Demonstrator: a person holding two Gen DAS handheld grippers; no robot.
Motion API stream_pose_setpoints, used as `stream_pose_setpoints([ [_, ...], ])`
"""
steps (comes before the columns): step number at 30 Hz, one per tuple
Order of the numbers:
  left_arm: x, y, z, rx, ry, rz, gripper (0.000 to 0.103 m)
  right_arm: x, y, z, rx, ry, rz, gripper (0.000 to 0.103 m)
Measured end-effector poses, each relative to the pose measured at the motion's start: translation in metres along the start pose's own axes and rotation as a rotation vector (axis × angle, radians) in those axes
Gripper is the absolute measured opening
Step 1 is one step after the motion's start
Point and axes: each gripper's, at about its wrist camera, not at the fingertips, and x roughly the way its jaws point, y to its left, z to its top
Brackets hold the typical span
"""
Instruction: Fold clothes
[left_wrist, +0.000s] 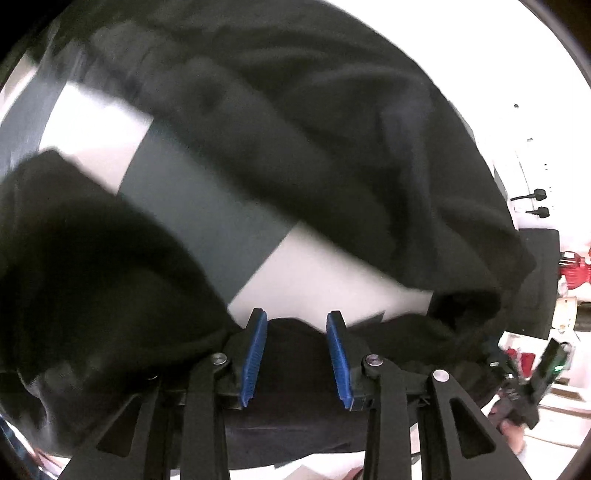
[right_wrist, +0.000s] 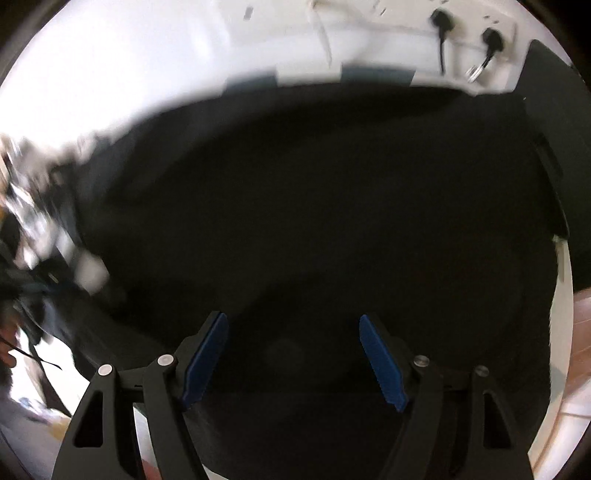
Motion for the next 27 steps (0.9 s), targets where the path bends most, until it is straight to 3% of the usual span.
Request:
stream_pose_setpoints([
  [5, -0.002, 0.010, -0.019, -0.040, 0.024, -0.051, 0.032, 0.004, 0.007, -0.026, -0.076, 0.037, -0.093, 0.077],
  [8, -0.007, 0.016, -0.025, -0.074, 0.053, -0.092, 0.033, 0.004, 0.009, -0.020, -0.068, 0.095, -0.121, 0.077],
  [10, -0.025, 0.021, -0.022, -0.106, 0.011, -0.144, 0.033, -0.004, 0.013, -0.009, -0.035, 0.068, -0.071, 0.077],
  [11, -0.037, 0.024, -0.019, -0.111, -0.019, -0.176, 0.033, -0.016, 0.019, 0.002, -0.010, 0.011, -0.018, 0.080],
  [13, -0.072, 0.050, -0.013, -0.109, -0.090, -0.238, 0.033, -0.033, 0.033, 0.017, 0.012, -0.076, 0.022, 0.093],
  [14, -0.088, 0.066, -0.008, -0.109, -0.124, -0.259, 0.034, -0.040, 0.045, 0.025, 0.014, -0.118, 0.052, 0.094],
  [16, -0.120, 0.093, 0.008, -0.129, -0.206, -0.296, 0.047, -0.055, 0.069, 0.039, 0.019, -0.203, 0.111, 0.094],
  [18, -0.142, 0.124, 0.027, -0.165, -0.285, -0.327, 0.072, -0.061, 0.100, 0.048, 0.018, -0.258, 0.165, 0.094],
  [19, -0.153, 0.146, 0.036, -0.193, -0.312, -0.338, 0.078, -0.061, 0.112, 0.050, 0.019, -0.270, 0.178, 0.094],
  [21, -0.167, 0.183, 0.056, -0.249, -0.338, -0.338, 0.079, -0.060, 0.138, 0.050, 0.026, -0.281, 0.193, 0.094],
  [24, -0.173, 0.223, 0.090, -0.272, -0.327, -0.269, 0.079, -0.055, 0.170, 0.043, 0.070, -0.283, 0.195, 0.094],
  [27, -0.156, 0.215, 0.130, -0.232, -0.337, -0.242, 0.079, -0.046, 0.197, 0.041, 0.113, -0.278, 0.174, 0.094],
])
